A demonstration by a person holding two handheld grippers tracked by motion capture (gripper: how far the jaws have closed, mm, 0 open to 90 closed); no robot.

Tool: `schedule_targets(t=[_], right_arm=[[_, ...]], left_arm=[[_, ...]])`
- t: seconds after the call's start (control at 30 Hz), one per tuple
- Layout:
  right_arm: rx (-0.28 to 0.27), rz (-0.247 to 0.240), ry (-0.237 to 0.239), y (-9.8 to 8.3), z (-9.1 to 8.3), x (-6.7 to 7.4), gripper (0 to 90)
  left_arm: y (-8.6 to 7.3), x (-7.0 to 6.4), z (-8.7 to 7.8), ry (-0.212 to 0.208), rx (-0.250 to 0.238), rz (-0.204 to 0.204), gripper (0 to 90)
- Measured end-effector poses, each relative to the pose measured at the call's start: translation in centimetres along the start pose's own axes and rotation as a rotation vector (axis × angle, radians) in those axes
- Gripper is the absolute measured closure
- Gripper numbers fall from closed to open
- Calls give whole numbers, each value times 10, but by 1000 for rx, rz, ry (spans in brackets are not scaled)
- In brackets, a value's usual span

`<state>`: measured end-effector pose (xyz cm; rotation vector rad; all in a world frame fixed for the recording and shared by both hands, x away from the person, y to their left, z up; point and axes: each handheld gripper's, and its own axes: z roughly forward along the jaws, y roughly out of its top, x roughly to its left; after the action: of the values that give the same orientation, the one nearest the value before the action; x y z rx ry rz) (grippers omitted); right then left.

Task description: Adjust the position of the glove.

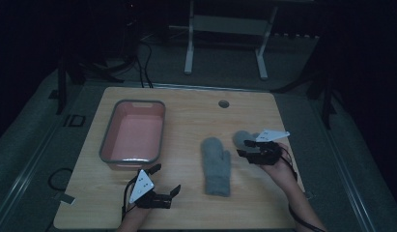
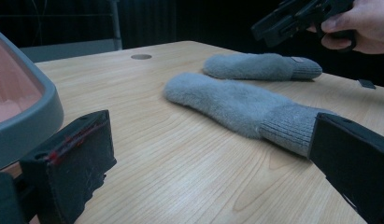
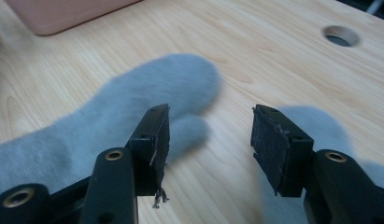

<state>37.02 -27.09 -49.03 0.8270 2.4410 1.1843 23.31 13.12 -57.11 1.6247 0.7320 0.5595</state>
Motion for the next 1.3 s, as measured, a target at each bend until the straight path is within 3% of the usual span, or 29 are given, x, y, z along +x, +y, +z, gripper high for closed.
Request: schedule_targets(t=[0.23,0.4,0.53,0.67,0.8,0.97,1.07,1.17,1.3], right_arm=[[44,32,-49,-21,-18,-34,424],[99,66,-80,-39,-17,-55,438],[115,55,-82,-47,-10,-64,474],[132,34,-68,-52,-3,-65,492],[192,29,-85,-59,8,-66,538],[155,76,-115,-64,6,-64,755],[139,103,-143,-64,5,-56,797],[122,134,-132,-63,4,-53,815],[82,177,-189,-60,0,-44,832]], left_arm=[[0,0,0,0,-1,0,9],[0,0,0,0,-5,-1,9],[0,0,0,-1,-4,-3,9],[0,0,0,-3,-5,-3,9],[0,0,0,-5,-6,-1,9],[0,0,0,-4,-5,-1,9],[0,0,0,-3,-6,-3,9],[0,0,0,-2,-6,-3,9],[0,0,0,-3,-7,-4,9]])
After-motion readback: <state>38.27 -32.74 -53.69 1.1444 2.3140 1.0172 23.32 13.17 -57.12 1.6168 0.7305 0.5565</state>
